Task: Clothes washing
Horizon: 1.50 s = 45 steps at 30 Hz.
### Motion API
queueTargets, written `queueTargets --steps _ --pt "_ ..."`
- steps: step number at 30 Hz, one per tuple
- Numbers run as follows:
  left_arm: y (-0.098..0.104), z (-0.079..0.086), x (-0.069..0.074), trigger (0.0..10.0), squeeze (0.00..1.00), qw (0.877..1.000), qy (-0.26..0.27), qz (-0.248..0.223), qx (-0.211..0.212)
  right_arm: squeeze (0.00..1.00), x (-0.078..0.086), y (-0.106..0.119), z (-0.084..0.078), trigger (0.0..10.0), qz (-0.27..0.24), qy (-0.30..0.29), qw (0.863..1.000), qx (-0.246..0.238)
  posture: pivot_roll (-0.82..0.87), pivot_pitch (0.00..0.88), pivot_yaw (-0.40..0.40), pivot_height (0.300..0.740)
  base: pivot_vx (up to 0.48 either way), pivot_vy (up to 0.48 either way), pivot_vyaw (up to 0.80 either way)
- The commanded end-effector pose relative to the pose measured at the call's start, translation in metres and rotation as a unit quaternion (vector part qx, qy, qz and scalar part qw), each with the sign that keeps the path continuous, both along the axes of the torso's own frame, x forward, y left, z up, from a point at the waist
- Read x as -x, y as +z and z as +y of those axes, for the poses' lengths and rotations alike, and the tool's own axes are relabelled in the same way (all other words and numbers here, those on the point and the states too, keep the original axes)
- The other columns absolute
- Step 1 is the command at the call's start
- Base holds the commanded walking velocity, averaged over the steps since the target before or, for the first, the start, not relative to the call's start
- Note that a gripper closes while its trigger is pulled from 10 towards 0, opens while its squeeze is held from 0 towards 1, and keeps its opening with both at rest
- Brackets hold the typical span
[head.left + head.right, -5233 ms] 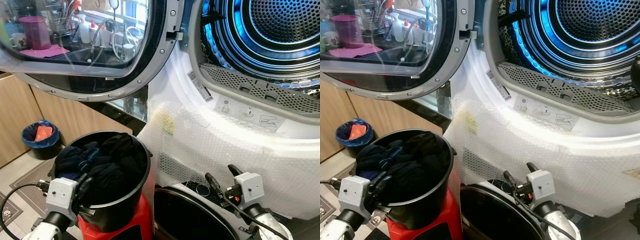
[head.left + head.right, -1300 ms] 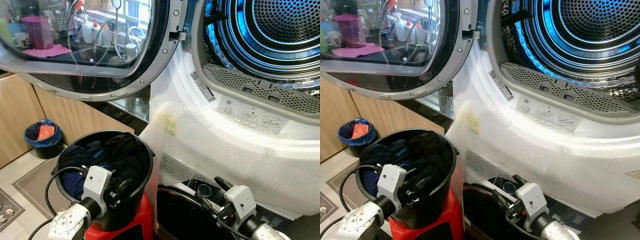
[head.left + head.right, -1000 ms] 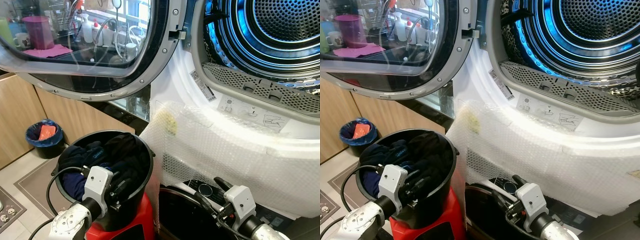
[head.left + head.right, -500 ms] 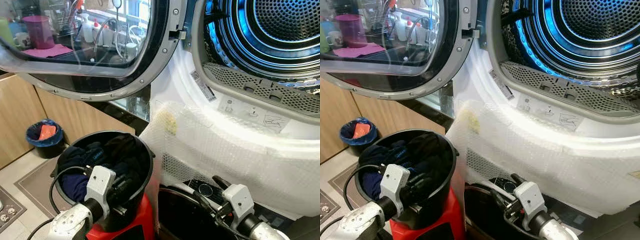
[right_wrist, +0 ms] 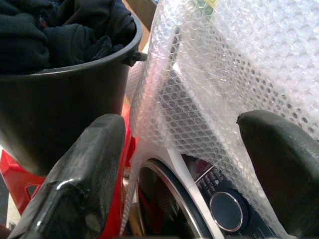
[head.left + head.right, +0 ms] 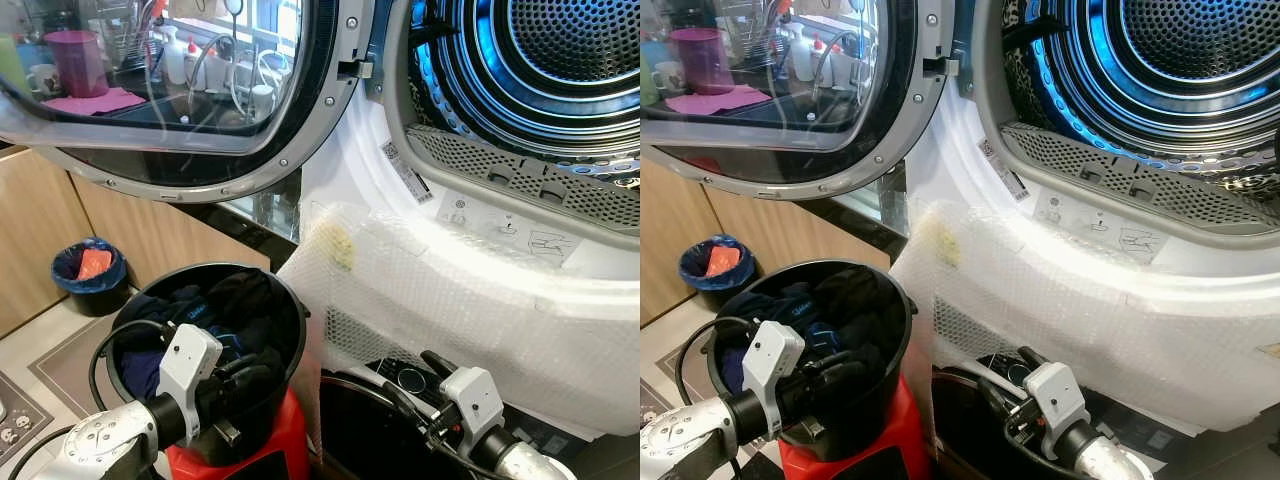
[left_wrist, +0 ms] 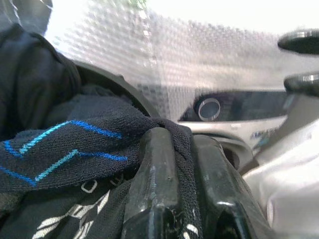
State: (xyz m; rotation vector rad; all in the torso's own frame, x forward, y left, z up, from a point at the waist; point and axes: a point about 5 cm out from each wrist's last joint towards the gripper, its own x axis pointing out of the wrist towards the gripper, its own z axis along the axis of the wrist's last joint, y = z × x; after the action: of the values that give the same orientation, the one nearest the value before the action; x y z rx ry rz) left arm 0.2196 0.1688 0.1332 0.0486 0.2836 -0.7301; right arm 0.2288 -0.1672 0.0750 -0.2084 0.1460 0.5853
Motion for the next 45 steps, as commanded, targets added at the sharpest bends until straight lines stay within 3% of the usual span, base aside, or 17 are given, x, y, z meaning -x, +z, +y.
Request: queueTargets --steps 1,9,13,14,15,24,26,31,32,40,45 --pt "0.0 -0.011 0.007 10.0 0.0 0.999 -0.04 0.008 -0.008 0.0 -0.001 -0.001 -0.001 10.0 -0.002 0.0 1.0 0.005 0.08 0.028 -0.086 0.74 0.0 0.0 0.0" --pt "-0.014 -0.012 0.015 10.0 0.0 0.997 -0.05 0.043 -0.038 0.0 0.0 0.0 -0.004 10.0 -0.001 0.0 1.0 0.008 0.08 0.037 -0.091 0.74 0.0 0.0 0.0" --pt "-0.013 -0.011 0.018 10.0 0.0 0.997 -0.053 0.045 -0.031 0.0 0.001 -0.001 -0.004 10.0 0.002 0.001 1.0 0.008 0.08 0.042 -0.094 0.74 0.0 0.0 0.0" --pt "-0.012 -0.011 0.018 10.0 0.97 0.998 -0.048 0.044 -0.027 0.0 0.001 -0.001 -0.004 10.0 0.002 0.001 1.0 0.008 0.08 0.043 -0.095 0.74 0.0 0.0 0.0" --pt "-0.01 -0.012 0.019 10.0 1.0 0.997 -0.052 0.049 -0.012 0.0 0.001 -0.001 -0.004 10.0 0.002 0.002 1.0 0.009 0.08 0.043 -0.095 0.74 0.0 0.0 0.0" --pt "-0.002 -0.013 0.021 10.0 1.0 0.997 -0.063 0.033 0.01 0.0 0.001 -0.001 -0.003 10.0 0.004 0.003 1.0 0.008 0.08 0.048 -0.095 0.74 0.0 0.0 0.0" --pt "-0.002 -0.012 0.021 10.0 0.0 0.997 -0.062 0.033 0.004 0.0 0.002 -0.001 -0.003 10.0 0.005 0.003 1.0 0.008 0.08 0.049 -0.096 0.74 0.0 0.0 0.0" --pt "-0.008 -0.01 0.025 10.0 0.0 0.996 -0.062 0.063 0.006 0.0 0.002 -0.001 -0.004 10.0 0.004 0.002 1.0 0.008 0.08 0.051 -0.093 0.74 0.0 0.0 0.0" --pt "-0.007 -0.009 0.025 0.2 0.0 0.996 -0.058 0.061 0.015 0.0 0.002 -0.001 -0.004 10.0 0.004 0.002 1.0 0.008 0.08 0.051 -0.093 0.74 0.0 0.0 0.0" --pt "0.0 -0.006 0.026 0.0 0.0 0.995 -0.059 0.066 0.051 0.0 0.002 -0.002 -0.004 10.0 0.005 0.003 1.0 0.01 0.08 0.049 -0.097 0.74 0.0 0.0 0.0" --pt "0.022 -0.009 0.035 0.0 0.0 0.986 -0.113 0.06 0.107 0.0 0.001 -0.002 -0.004 10.0 0.005 0.005 1.0 0.011 0.08 0.044 -0.099 0.74 0.0 0.0 0.0"
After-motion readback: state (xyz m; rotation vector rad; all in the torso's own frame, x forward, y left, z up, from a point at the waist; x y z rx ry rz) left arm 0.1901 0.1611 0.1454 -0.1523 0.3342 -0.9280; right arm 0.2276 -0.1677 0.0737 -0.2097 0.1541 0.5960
